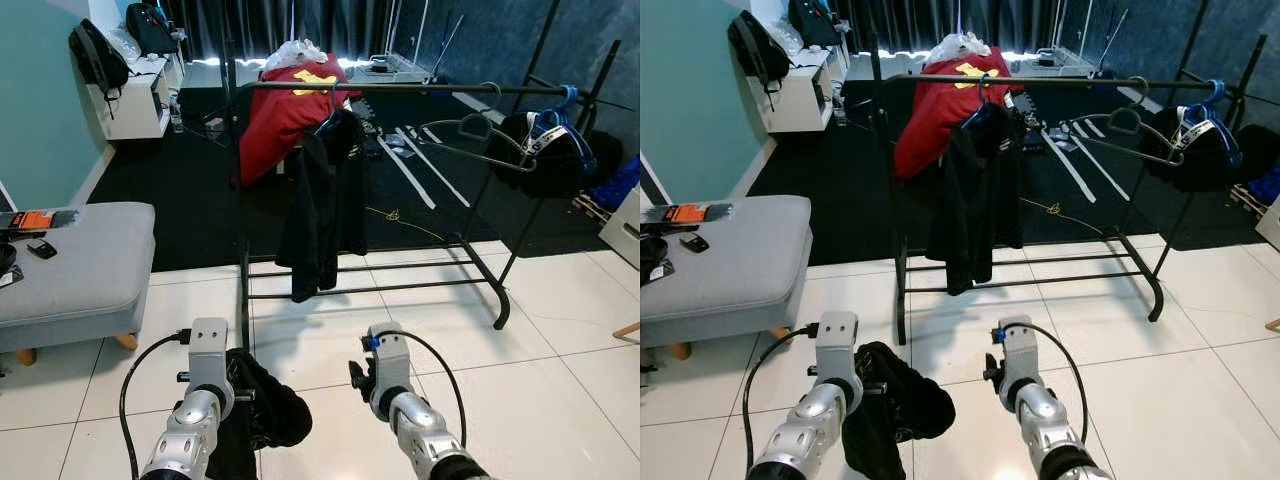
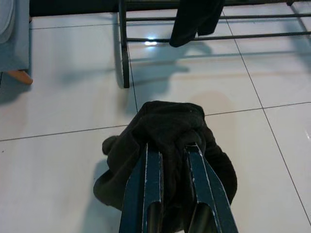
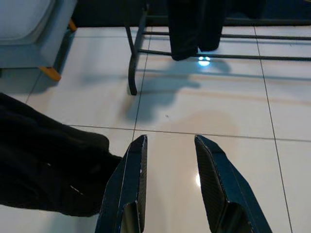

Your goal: Hang hanger

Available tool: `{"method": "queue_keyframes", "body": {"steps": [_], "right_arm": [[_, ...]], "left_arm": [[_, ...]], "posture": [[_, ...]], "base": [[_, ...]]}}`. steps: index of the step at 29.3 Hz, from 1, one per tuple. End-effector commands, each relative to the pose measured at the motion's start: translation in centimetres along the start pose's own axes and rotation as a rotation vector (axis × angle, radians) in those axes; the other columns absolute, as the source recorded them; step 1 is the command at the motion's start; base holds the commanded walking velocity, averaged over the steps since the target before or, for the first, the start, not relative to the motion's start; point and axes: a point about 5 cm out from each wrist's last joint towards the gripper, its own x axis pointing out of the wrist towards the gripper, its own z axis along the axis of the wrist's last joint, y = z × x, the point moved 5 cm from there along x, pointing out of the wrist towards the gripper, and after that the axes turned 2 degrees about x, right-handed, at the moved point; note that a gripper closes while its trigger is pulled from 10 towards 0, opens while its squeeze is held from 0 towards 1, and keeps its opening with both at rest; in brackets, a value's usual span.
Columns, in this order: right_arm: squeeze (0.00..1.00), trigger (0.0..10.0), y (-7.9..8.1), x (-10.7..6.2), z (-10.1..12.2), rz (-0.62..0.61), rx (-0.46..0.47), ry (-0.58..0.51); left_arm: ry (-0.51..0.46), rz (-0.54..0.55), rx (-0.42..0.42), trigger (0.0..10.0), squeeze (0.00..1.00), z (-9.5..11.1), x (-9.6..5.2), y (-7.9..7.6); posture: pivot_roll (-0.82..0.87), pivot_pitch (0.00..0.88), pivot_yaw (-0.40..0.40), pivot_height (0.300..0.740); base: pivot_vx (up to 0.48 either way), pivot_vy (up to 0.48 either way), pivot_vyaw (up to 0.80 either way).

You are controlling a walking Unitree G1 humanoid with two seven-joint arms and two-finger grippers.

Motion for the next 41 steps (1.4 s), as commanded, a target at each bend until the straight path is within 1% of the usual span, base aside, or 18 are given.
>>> {"method": "queue_keyframes", "body": {"steps": [1,3,4,5,8,10,14,16,18,24,41], "right_arm": [[0.00,10.0,0.2,-0.1,-0.7,0.000,0.010,0.026],[0.00,10.0,0.2,-0.1,-0.7,0.000,0.010,0.026],[0.00,10.0,0.1,-0.2,-0.8,-0.001,0.010,0.026],[0.00,10.0,-0.2,-0.3,-0.9,-0.004,0.009,0.027],[0.00,10.0,-0.4,-0.3,-1.0,-0.004,0.007,0.028],[0.00,10.0,-0.7,-0.4,-1.1,-0.005,0.007,0.030],[0.00,10.0,-0.5,-0.4,-1.1,0.003,0.005,0.032],[0.00,10.0,-0.4,-0.4,-1.1,0.009,0.003,0.033],[0.00,10.0,0.0,-0.3,-1.1,0.018,0.001,0.035],[0.00,10.0,0.4,-0.2,-0.9,0.027,0.002,0.032],[0.00,10.0,-0.3,-0.4,-1.3,0.011,0.006,0.038]], "left_arm": [[-0.038,-0.001,0.004,10.0,0.00,1.2,0.3,0.2],[-0.038,-0.001,0.004,10.0,0.00,1.2,0.3,0.2],[-0.040,-0.003,0.008,10.0,0.00,1.3,0.4,0.1],[-0.043,-0.001,0.006,10.0,0.00,1.4,0.4,0.1],[-0.045,0.000,0.004,10.0,0.00,1.4,0.4,0.1],[-0.060,0.011,0.006,10.0,0.00,1.5,0.1,0.0],[-0.067,0.017,-0.004,10.0,0.00,1.5,-0.1,-0.1],[-0.069,0.018,-0.009,10.0,0.00,1.5,-0.2,-0.1],[-0.072,0.014,-0.006,10.0,0.00,1.4,-0.3,-0.2],[-0.070,0.003,-0.004,10.0,0.00,1.3,-0.3,-0.5],[-0.064,0.000,-0.001,10.0,0.00,1.3,-0.4,-0.6]], "posture": [[0.03,0.063,-0.029,0.740],[0.03,0.063,-0.029,0.740],[0.03,0.077,-0.030,0.740],[0.03,0.076,-0.030,0.740],[0.03,0.076,-0.030,0.740],[0.04,0.063,-0.041,0.740],[0.05,0.055,-0.044,0.740],[0.05,0.057,-0.047,0.740],[0.05,0.035,-0.052,0.740],[0.05,0.028,-0.049,0.740],[0.04,0.018,-0.045,0.740]], "base": [[0.000,0.000,0.00],[0.000,0.000,0.00],[0.000,0.000,0.00],[0.000,0.000,0.00],[0.000,0.000,0.00],[0.000,0.000,0.00],[0.000,-0.129,0.00],[0.000,-0.398,0.00],[0.000,-0.431,0.00],[0.000,-0.444,0.00],[0.000,-0.448,0.00]]}}
